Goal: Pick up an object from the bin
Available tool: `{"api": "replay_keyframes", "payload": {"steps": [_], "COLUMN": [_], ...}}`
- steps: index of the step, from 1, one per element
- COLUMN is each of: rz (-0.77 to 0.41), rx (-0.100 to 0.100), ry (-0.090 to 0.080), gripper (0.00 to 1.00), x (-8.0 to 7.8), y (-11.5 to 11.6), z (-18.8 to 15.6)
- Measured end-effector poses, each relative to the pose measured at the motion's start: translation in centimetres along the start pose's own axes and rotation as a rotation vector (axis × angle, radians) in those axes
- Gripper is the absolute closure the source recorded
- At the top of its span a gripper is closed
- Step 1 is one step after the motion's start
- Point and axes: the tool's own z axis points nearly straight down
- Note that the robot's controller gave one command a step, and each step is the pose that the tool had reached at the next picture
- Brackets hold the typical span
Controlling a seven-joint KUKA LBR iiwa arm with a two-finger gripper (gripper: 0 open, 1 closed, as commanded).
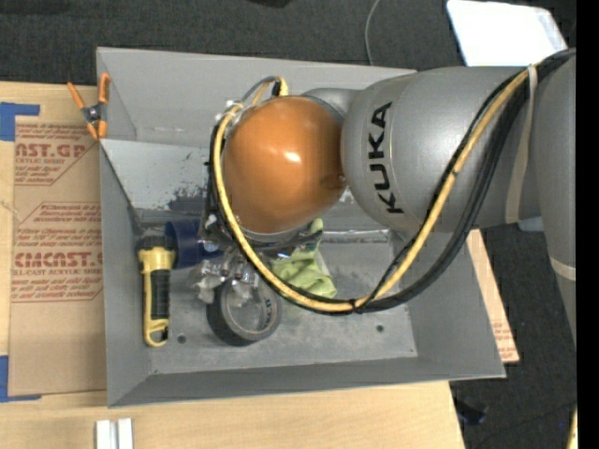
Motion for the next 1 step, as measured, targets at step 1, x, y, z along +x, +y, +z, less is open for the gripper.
{"api": "replay_keyframes", "payload": {"steps": [1], "rz": [0.0], "rx": [0.0], "ry": [0.0], "gripper": [1.0], "x": [-0.02], "y": [0.0], "z": [-1.17]}}
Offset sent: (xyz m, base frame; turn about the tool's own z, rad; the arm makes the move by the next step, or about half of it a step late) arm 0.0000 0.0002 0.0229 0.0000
